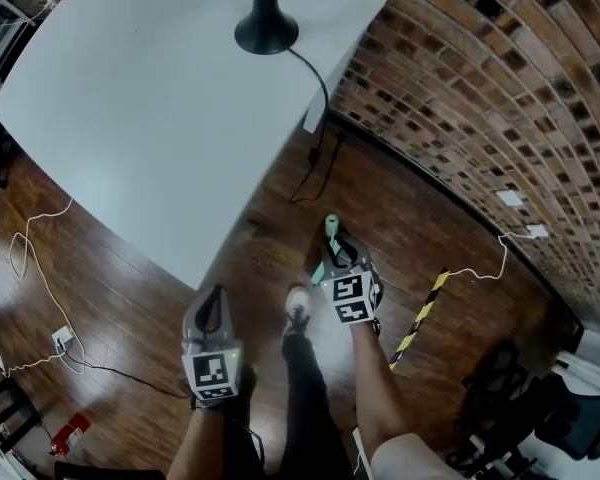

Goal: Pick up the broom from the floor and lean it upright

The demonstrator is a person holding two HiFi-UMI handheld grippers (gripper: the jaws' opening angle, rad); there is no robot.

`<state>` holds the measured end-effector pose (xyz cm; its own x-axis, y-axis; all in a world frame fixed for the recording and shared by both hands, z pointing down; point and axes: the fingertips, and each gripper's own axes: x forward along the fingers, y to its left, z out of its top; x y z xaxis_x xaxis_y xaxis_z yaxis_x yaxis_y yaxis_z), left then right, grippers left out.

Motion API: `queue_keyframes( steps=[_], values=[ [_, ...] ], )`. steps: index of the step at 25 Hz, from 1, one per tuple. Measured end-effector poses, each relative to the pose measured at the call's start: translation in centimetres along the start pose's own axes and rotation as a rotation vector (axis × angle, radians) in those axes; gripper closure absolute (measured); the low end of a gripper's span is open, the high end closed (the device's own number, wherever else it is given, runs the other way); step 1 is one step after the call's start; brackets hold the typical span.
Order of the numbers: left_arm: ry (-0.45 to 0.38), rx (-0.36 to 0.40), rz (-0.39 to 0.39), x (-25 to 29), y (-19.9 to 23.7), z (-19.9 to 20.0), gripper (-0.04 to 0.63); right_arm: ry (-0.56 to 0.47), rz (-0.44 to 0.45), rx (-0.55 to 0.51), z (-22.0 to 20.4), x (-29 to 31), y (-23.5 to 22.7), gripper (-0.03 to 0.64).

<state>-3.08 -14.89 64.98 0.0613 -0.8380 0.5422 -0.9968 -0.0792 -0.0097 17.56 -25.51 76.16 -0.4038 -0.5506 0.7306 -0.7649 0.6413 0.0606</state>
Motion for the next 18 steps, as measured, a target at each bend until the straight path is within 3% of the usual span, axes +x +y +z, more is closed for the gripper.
queue_keyframes(
  steps=[7, 18],
  values=[
    [0.053, 0.006, 0.004, 0.9, -0.7, -1.8, 0.595, -0.047, 0.016, -0.019, 3.8, 3.8, -2.1, 0.525],
    [0.072, 0.040, -0.067, 4.0, -3.8, -1.9, 0.595, -0.082, 0.064, -0.104, 9.2, 9.5, -3.5, 0.523]
  ],
)
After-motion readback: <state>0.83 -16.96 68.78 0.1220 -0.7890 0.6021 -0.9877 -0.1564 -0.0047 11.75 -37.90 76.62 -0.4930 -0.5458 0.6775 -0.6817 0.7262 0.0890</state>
